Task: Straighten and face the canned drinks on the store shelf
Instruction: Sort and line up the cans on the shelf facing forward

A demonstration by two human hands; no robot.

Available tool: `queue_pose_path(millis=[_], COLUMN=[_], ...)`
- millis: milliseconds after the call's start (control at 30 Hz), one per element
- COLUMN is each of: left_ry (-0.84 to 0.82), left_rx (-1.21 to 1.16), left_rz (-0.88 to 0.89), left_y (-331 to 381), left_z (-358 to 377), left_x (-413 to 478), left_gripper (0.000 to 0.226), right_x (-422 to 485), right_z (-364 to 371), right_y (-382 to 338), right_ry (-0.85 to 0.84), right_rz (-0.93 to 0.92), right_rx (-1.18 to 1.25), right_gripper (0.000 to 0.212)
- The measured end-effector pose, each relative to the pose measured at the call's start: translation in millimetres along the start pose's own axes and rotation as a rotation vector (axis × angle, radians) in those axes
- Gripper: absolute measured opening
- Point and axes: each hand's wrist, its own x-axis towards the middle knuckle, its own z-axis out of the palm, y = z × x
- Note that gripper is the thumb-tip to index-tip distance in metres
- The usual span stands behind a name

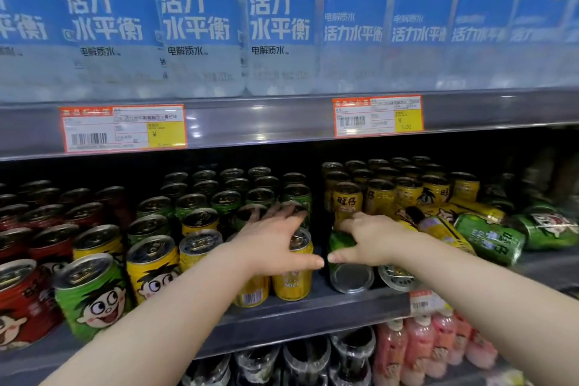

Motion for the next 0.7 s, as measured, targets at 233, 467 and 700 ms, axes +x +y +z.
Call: queue_pose_path(millis=[233, 467, 700], left_ry=[-0.014, -0.001, -0.020], left_rx=[0.025, 0.046, 0.068], left_rz=[0.057, 0.051, -0.024], left_y=[-4.2, -4.6, 5.3], left_z=[5.7, 8.9, 3.5], left_x=[0.9, 1.8, -4.7], left_gripper=[0.095, 0.094, 0.095], right_x=[10.3, 17.2, 15.7], right_z=[6.5, 5.4, 3.5], right_y=[-8.9, -17.0, 1.2], right_ry=[-0.060, -0.037, 0.202], right_rz=[0.043, -0.028, -0.085], right_rx=[0.036, 0.100, 0.330], right_gripper=[0.098, 0.099, 0.072])
